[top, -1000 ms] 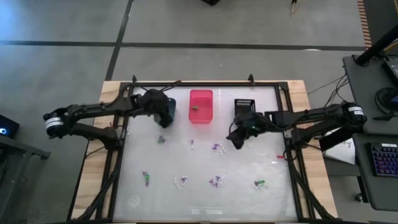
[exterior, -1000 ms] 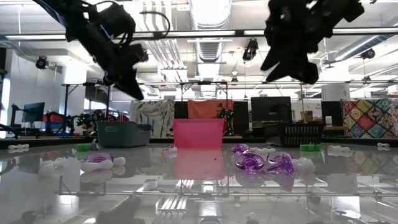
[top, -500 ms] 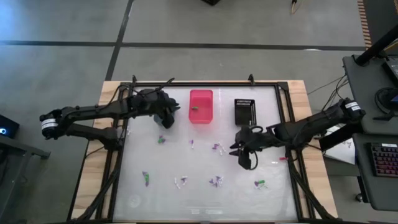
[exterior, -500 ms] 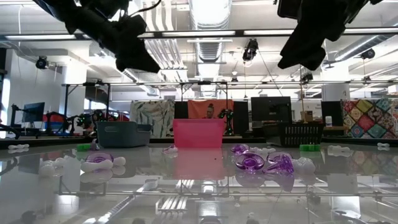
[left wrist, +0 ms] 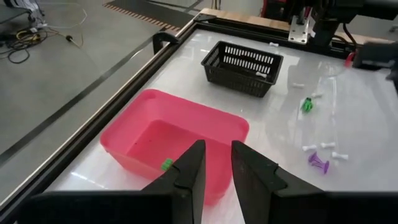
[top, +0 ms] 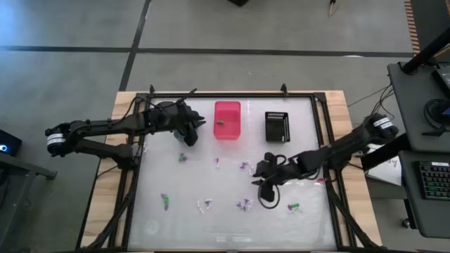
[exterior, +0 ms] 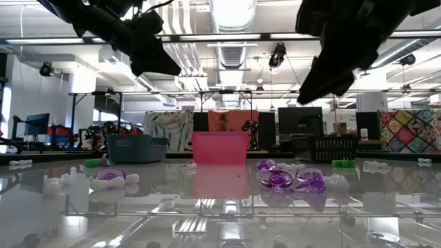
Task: Sort Halloween decoration
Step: Put the purple witch hat toy into the blue bin, then put the green skeleton toy into the pink bin
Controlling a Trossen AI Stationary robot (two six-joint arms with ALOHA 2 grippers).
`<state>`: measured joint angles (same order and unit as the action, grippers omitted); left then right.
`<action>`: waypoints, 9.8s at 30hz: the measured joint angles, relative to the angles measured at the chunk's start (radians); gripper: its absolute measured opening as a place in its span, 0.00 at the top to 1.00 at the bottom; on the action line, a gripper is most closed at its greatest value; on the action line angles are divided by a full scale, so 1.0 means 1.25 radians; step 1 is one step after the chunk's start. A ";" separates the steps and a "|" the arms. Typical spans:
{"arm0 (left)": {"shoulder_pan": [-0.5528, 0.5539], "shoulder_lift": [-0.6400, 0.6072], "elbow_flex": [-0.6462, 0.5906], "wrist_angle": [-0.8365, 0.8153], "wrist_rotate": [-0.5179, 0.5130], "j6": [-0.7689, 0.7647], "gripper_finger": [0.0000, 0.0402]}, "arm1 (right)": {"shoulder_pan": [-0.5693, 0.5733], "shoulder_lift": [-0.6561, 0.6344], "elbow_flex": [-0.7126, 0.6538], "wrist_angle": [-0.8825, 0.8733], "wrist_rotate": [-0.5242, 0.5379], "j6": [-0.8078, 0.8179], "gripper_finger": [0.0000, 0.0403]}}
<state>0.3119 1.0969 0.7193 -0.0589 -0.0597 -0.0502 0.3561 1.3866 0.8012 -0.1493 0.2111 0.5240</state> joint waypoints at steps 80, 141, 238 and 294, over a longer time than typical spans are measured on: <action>-0.001 0.001 -0.001 0.005 0.000 0.006 0.85 | 0.038 0.268 0.137 0.068 -0.005 -0.042 0.98; -0.057 -0.384 -0.023 -0.129 0.001 -0.148 0.85 | -0.379 0.623 0.688 0.325 0.013 -0.385 0.75; -0.747 0.462 0.168 -0.653 0.149 -1.304 0.78 | -0.244 0.101 0.319 -0.081 0.020 -0.384 0.83; -0.431 0.340 0.226 -0.427 -0.113 -0.483 1.00 | -0.173 -0.245 0.136 -0.225 0.020 -0.225 0.83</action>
<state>-0.2268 1.5215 1.0012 -0.5923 -0.2013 -0.6537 0.1397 1.0798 0.9706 -0.4305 0.2360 0.2422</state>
